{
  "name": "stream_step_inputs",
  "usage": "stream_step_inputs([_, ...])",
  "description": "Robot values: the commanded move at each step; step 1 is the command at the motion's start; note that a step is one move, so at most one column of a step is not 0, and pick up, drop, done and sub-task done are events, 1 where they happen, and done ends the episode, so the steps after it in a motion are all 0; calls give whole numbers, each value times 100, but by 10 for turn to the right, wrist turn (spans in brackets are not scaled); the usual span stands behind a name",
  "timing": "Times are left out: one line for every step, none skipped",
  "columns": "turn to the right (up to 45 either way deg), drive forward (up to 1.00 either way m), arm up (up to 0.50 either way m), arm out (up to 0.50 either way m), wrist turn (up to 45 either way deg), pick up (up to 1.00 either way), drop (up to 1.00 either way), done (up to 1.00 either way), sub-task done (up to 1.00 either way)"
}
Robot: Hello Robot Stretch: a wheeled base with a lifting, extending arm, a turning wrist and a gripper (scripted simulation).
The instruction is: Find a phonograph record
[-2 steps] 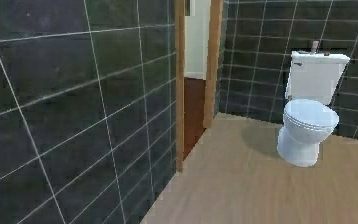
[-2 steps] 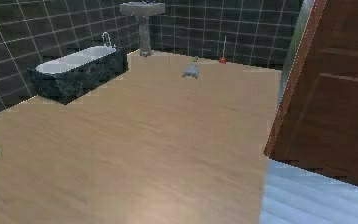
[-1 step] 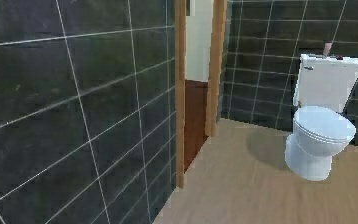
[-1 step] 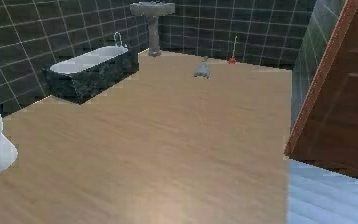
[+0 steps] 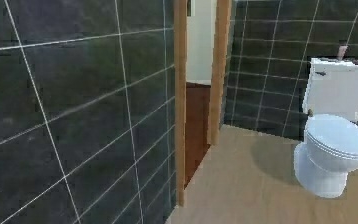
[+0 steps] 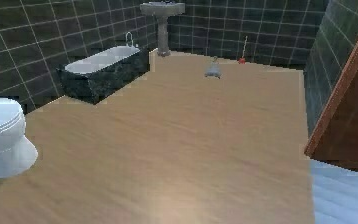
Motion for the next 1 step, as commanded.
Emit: stream_step_inputs([180, 0, 0, 0, 0, 0, 0, 0, 0])
